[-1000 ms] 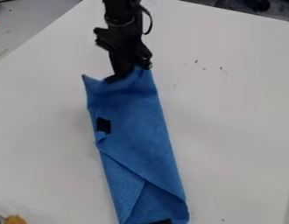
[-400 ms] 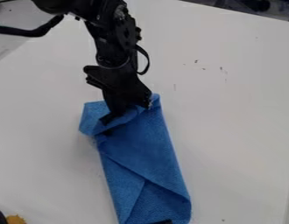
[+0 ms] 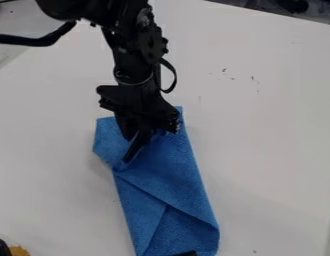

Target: Fold the cloth from the top to bottom

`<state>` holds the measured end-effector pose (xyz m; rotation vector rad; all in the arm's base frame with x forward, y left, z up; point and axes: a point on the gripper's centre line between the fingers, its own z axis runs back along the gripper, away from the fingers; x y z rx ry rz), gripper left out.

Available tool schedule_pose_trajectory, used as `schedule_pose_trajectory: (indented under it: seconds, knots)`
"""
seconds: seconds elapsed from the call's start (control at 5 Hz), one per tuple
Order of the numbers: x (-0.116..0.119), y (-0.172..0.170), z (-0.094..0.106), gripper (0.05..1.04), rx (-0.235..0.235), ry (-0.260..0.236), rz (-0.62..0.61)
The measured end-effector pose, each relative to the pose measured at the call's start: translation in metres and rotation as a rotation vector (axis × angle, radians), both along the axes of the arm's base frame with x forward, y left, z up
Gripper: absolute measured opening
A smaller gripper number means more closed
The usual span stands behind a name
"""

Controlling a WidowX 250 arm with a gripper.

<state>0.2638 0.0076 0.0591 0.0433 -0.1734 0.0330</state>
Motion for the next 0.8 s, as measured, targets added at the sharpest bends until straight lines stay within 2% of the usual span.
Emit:
schedule_pose_trajectory:
  seconds: [0.2,0.4,0.8]
  knots:
    - [-0.012,-0.011,0.005,0.824,-0.056,0.05,0.072]
    - [-0.016,-0.011,0.008,1.007,-0.034,0.063,0.081]
    - [-0.016,-0.013,0.024,0.999,0.034,0.02,0.074]
